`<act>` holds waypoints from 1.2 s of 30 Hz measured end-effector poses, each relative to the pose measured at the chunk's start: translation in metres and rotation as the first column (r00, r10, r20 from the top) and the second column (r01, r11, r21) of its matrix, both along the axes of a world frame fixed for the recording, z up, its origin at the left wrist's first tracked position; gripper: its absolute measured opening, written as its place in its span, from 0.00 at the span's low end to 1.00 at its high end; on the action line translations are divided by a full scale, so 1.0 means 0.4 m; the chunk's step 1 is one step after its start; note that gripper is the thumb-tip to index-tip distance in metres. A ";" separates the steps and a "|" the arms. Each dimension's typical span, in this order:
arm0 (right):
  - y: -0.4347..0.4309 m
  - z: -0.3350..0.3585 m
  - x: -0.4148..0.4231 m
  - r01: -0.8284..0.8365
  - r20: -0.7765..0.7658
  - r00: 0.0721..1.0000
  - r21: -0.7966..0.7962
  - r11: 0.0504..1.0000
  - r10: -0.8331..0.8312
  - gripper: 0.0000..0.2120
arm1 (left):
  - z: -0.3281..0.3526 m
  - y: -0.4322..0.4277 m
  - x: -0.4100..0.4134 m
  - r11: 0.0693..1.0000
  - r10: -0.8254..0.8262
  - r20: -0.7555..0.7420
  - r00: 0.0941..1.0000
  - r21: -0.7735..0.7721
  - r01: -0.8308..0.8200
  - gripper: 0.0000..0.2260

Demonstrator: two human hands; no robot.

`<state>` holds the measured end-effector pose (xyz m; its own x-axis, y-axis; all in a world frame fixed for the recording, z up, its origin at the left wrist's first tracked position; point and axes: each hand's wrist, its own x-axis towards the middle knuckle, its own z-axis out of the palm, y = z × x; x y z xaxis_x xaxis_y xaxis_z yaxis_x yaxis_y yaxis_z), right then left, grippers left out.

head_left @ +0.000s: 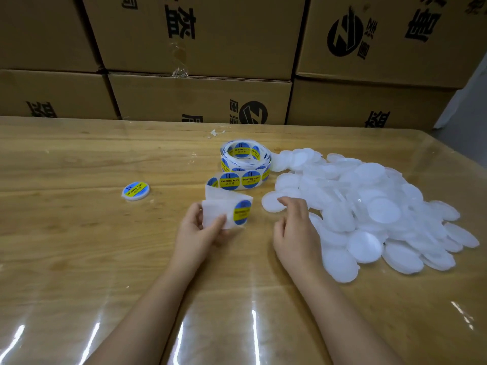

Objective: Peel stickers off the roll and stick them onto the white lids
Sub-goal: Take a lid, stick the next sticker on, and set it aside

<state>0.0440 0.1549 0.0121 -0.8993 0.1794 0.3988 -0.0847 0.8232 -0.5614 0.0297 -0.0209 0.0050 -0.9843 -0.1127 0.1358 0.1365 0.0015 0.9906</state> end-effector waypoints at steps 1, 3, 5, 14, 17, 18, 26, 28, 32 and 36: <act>0.007 -0.008 -0.005 -0.036 0.055 0.998 0.051 0.998 0.033 0.21 | 0.000 -0.004 -0.005 0.999 0.024 0.037 0.999 0.042 -0.026 0.07; 0.013 -0.022 -0.013 -0.100 0.165 0.984 0.178 0.979 0.070 0.25 | 0.000 -0.007 -0.009 0.997 0.026 0.076 0.997 0.073 -0.031 0.06; 0.008 -0.027 -0.020 -0.125 0.213 0.975 0.312 0.942 0.059 0.27 | -0.001 -0.005 -0.009 0.993 0.002 0.067 0.998 0.114 -0.010 0.02; 0.005 -0.036 -0.021 -0.046 0.124 0.992 0.297 0.954 0.010 0.18 | 0.000 0.001 -0.010 0.992 0.127 0.011 0.992 0.021 -0.127 0.15; 0.005 -0.032 -0.015 -0.010 0.024 1.000 0.243 0.970 0.004 0.17 | 0.003 0.004 -0.001 0.989 0.110 -0.056 0.992 -0.089 -0.115 0.14; 0.006 -0.031 -0.017 -0.023 0.048 0.999 0.262 0.965 0.011 0.19 | -0.001 0.006 -0.002 0.987 0.092 -0.078 0.993 -0.125 -0.102 0.13; 0.004 -0.029 -0.013 -0.062 0.079 0.996 0.345 0.936 0.036 0.12 | -0.005 0.009 -0.003 0.975 0.009 -0.153 0.988 -0.219 -0.043 0.12; 0.004 -0.031 -0.016 -0.051 0.039 0.998 0.364 0.930 0.040 0.05 | -0.005 0.009 -0.005 0.977 0.004 -0.141 0.990 -0.211 -0.034 0.13; 0.004 -0.036 -0.017 -0.091 0.027 0.996 0.299 0.950 0.087 0.04 | -0.009 0.011 -0.004 0.970 -0.031 -0.157 0.987 -0.243 -0.008 0.13; 0.005 -0.031 -0.004 -0.269 -0.074 0.962 -0.092 0.959 0.263 0.05 | -0.013 0.015 -0.005 0.939 -0.051 -0.196 0.979 -0.344 -0.020 0.11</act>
